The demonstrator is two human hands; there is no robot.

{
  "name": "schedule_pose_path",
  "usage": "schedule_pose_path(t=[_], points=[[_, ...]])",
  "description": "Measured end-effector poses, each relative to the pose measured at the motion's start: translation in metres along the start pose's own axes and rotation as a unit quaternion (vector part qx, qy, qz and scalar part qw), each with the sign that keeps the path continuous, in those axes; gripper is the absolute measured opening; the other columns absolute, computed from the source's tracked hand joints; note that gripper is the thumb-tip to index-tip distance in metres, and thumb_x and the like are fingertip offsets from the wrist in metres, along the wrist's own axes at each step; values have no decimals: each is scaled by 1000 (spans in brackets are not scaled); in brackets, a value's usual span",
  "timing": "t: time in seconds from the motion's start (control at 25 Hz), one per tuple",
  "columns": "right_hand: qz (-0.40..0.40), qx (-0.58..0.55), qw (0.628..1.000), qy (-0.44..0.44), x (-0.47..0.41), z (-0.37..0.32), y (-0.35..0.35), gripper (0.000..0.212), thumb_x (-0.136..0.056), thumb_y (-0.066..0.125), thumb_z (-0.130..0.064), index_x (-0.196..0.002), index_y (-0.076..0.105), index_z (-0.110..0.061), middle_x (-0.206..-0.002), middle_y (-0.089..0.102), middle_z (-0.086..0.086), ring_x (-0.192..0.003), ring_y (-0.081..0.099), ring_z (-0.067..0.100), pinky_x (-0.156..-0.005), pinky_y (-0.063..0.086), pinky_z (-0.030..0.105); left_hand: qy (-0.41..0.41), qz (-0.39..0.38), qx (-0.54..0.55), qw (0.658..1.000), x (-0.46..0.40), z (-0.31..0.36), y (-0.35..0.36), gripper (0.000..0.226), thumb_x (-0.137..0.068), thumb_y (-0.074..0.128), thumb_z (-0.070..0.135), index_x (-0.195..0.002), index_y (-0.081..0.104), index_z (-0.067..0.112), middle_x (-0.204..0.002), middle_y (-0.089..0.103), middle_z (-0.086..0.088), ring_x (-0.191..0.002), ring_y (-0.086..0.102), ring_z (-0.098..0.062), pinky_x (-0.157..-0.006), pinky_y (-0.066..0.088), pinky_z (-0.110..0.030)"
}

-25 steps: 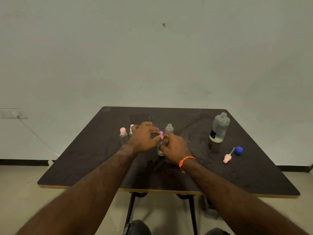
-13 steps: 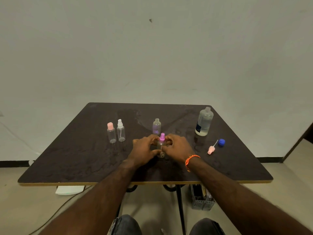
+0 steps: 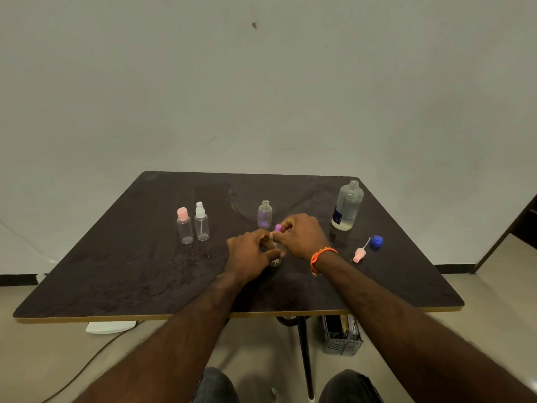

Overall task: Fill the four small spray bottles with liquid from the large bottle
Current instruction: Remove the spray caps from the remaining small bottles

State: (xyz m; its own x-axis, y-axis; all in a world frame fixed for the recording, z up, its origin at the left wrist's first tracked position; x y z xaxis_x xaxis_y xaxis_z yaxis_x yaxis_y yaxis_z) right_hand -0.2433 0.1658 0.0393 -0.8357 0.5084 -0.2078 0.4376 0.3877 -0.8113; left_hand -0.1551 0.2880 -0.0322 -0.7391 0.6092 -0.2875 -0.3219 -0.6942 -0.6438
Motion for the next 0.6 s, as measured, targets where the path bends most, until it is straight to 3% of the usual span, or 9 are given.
schedule_pose_path(t=[0.12,0.24,0.32,0.4,0.48,0.6], points=[[-39,31,998,-39,-5,-4,-2,14,-85,70,-26,-79,74,-13,-72,71,4,-70,67,20,-68,58,39,-1,-6,-15,1000,-1,3,-2,39,-81,81,54,-112,71,33,-95,73,19,-103,65,-5,-106,33,-44],[-114,52,987,-97,-11,-2,-7,11,-86,68,-18,-94,74,-14,-88,72,4,-80,65,20,-81,57,42,0,-8,-37,999,-2,1,-2,32,-80,80,58,-99,72,34,-91,72,20,-98,66,-3,-103,37,-44],[-159,36,979,-122,-10,1,-11,26,-90,66,-15,-116,70,-16,-108,70,1,-94,64,17,-89,54,33,2,-17,-47,999,-3,-1,0,33,-79,75,63,-94,73,34,-88,73,21,-96,67,-1,-102,38,-46],[-148,23,982,-114,-7,3,-12,39,-90,69,-27,-128,63,-18,-116,66,-3,-100,62,14,-90,51,28,2,-19,-38,999,-3,-3,1,37,-78,69,68,-96,74,36,-87,74,21,-96,67,0,-102,37,-46],[-103,40,990,-83,-6,4,-7,36,-88,71,-44,-114,67,-19,-101,67,-5,-90,62,13,-80,51,29,-1,-17,-44,999,-2,-2,1,34,-82,72,63,-105,75,39,-91,75,21,-102,66,0,-99,32,-40],[-98,49,991,-82,-9,0,-2,18,-92,67,-29,-100,68,-13,-91,66,2,-84,61,18,-78,53,35,1,-18,-63,998,-2,-1,-2,33,-84,75,60,-107,75,36,-94,74,20,-104,65,-2,-94,29,-37]])
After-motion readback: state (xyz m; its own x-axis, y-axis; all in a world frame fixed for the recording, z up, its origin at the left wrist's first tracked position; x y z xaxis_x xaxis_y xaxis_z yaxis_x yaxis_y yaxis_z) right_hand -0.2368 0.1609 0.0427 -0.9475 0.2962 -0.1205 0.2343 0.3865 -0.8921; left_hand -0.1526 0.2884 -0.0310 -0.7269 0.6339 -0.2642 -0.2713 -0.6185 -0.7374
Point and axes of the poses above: each hand's wrist, its own x-axis away from the middle knuckle, its own y-axis out of the palm, z = x × y, the point moved 3 cm from there along -x, towards the middle knuckle
